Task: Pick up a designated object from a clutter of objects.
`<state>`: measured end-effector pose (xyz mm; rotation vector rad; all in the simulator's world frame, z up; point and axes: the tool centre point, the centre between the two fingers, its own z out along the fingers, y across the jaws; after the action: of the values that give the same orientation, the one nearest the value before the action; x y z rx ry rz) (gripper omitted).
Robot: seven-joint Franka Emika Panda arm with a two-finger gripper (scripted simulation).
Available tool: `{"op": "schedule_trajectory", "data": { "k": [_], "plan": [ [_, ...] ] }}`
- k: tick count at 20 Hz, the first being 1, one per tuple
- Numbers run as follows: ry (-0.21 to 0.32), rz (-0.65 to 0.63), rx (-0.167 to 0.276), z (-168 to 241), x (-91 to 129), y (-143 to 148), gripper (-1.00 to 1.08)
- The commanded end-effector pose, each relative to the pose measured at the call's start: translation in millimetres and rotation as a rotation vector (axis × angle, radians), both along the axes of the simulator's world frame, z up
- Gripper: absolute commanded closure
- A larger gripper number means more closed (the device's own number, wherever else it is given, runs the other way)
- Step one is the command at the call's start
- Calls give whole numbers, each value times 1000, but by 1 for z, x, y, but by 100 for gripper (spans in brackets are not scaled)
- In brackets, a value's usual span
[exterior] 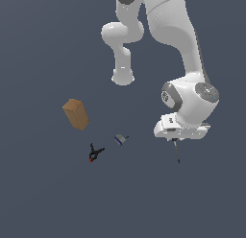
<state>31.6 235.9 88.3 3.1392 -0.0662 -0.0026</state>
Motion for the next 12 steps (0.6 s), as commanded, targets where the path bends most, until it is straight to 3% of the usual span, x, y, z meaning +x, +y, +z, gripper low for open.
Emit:
{"op": "schedule_trajectory", "data": {
  "k": [1,12],
  "plan": [
    [-2,0,0,20,-7,-10,108],
    [-2,0,0,111,-40,-56,108]
  ]
}}
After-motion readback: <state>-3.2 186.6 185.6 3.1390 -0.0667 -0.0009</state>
